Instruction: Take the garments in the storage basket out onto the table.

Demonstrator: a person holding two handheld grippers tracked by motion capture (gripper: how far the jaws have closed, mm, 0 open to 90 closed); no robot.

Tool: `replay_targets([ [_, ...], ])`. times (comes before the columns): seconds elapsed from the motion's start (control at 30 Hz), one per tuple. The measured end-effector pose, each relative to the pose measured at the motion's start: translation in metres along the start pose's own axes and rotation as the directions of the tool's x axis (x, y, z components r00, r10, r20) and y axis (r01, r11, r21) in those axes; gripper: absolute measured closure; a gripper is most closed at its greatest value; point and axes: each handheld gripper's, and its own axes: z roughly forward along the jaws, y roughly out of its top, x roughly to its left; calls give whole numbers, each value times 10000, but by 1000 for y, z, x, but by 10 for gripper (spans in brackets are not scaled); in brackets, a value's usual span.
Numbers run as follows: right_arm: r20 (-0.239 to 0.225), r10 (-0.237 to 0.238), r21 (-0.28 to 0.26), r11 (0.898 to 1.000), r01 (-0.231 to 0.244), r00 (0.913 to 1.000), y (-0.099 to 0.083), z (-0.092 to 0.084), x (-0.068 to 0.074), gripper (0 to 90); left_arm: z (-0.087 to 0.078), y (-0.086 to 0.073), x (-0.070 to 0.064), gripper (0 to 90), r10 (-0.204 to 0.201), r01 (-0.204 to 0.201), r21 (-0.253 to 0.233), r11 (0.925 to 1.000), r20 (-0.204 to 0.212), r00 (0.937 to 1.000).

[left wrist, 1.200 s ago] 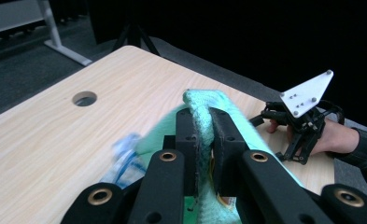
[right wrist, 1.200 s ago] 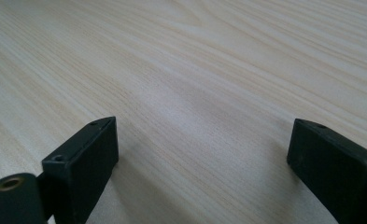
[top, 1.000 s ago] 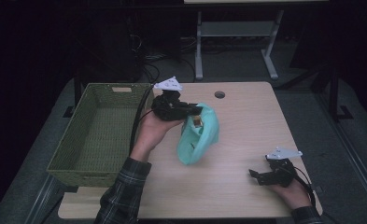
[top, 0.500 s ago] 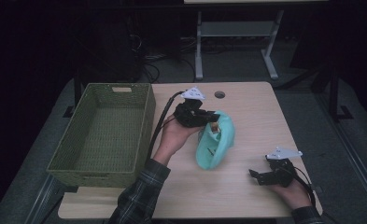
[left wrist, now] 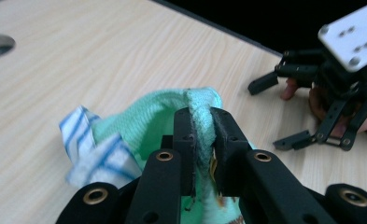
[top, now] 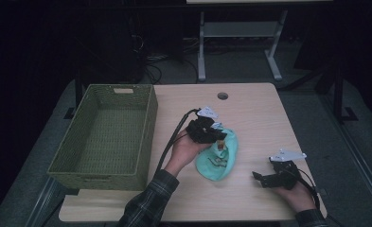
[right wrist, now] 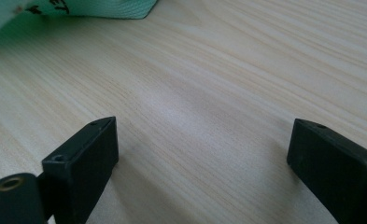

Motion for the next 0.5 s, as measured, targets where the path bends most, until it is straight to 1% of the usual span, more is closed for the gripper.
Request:
replay_targets([
  [0.07,1,-4,-4,10000,4,10000,0,0,0,84,5,-4,0,796,-46,46,112,9999,13,10000],
  [0.1,2,-6,-4,10000,6,10000,0,0,0,84,7,-6,0,796,-1,0,209,9998,39,10000],
  [0.13,1,-8,-5,10000,8,10000,0,0,0,84,7,-6,0,795,-1,0,209,9998,39,10000],
  [0.2,1,-11,-6,10000,11,10000,0,0,0,84,14,-11,-1,793,-48,46,435,9990,56,10000],
  [0.27,2,-11,-6,10000,11,10000,0,0,0,84,17,-15,-1,787,-33,29,566,9984,65,10000],
  [0.33,1,-9,-6,10000,9,10000,0,0,0,84,21,-18,-1,774,68,-72,743,9972,50,10000],
  [0.4,1,-9,-6,10000,9,10000,0,0,0,84,23,-21,-1,732,102,-105,852,9963,40,9999],
  [0.5,0,-6,-4,10000,6,10000,0,0,0,84,22,-23,-2,601,156,-153,890,9959,-24,9999],
])
